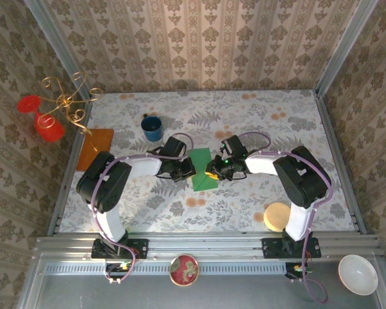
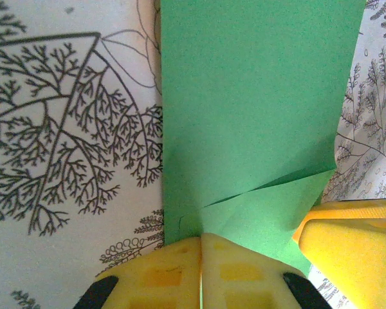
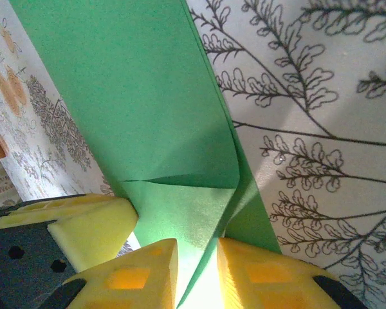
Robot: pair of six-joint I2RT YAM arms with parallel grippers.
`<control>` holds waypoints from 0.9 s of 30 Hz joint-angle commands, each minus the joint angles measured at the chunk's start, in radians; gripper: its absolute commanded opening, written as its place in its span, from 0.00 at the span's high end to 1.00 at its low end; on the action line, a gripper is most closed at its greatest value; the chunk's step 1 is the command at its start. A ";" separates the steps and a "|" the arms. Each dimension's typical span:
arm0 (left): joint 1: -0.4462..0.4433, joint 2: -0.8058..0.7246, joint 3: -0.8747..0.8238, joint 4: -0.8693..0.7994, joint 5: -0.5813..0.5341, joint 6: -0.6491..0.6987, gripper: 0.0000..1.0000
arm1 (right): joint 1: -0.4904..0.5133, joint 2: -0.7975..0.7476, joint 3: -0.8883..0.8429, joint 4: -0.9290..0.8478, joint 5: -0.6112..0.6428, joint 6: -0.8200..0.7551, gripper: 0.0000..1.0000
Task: Fold a paper plane with a square sheet of paper (pick it up from the middle)
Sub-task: Turn over the paper at the center of the table.
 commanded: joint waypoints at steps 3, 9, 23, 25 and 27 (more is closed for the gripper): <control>0.002 0.021 -0.030 -0.049 -0.022 -0.012 0.91 | 0.011 0.032 0.010 0.055 -0.028 0.014 0.75; 0.002 0.012 -0.031 -0.047 -0.025 -0.018 0.91 | 0.019 0.031 -0.008 0.129 -0.056 0.028 0.77; 0.034 -0.141 -0.072 -0.022 -0.056 -0.063 0.88 | 0.024 -0.010 -0.054 0.206 -0.014 -0.030 0.97; 0.060 -0.204 -0.108 -0.003 -0.060 -0.075 0.86 | 0.024 -0.034 -0.059 0.228 -0.003 -0.057 0.98; 0.082 -0.267 -0.139 0.004 -0.067 -0.077 0.82 | 0.021 -0.065 -0.066 0.257 -0.002 -0.085 0.99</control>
